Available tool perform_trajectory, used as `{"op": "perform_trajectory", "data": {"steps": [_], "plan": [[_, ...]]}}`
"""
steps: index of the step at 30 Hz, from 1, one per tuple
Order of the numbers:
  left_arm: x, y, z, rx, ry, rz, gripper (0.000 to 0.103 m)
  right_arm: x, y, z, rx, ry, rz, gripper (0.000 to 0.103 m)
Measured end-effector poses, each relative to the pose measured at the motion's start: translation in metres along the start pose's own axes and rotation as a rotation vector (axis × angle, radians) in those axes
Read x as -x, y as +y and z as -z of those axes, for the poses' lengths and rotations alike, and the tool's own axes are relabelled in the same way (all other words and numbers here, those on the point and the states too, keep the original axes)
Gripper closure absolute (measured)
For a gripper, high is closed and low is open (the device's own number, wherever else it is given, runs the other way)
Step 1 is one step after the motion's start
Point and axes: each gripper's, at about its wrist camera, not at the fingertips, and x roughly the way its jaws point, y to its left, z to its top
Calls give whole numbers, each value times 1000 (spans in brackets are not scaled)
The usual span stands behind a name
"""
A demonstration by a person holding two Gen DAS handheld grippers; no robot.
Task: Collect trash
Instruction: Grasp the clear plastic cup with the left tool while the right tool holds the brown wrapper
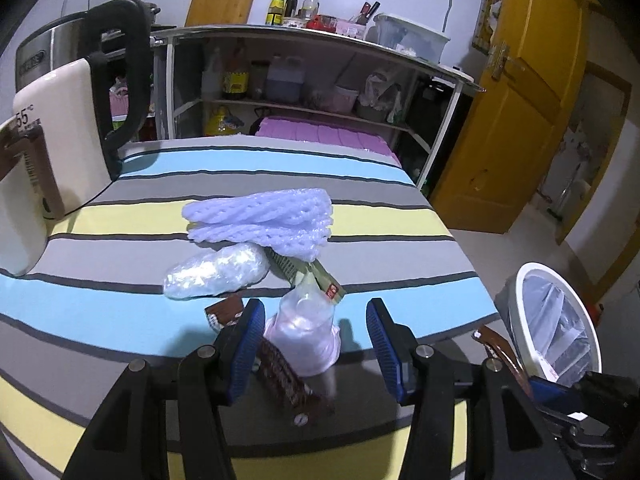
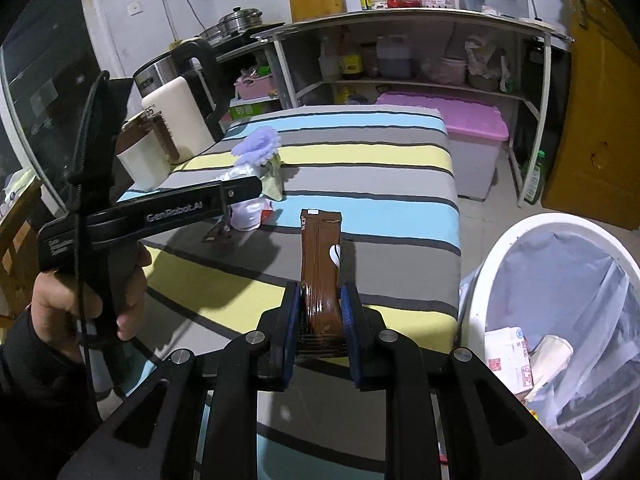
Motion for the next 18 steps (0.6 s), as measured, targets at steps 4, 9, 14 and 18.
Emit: {"op": "perform_trajectory", "data": {"steps": [4, 9, 14, 18], "plan": [[-8, -3, -2, -13, 16, -14, 72, -1, -3, 1, -9, -1, 3, 81], [-3, -3, 1, -18, 2, -21, 72, 2, -6, 0, -18, -7, 12, 81], [17, -9, 4, -30, -30, -8, 72, 8, -5, -1, -19, -20, 21, 81], [38, -15, 9, -37, -50, 8, 72, 17, -1, 0, -18, -36, 27, 81]]}}
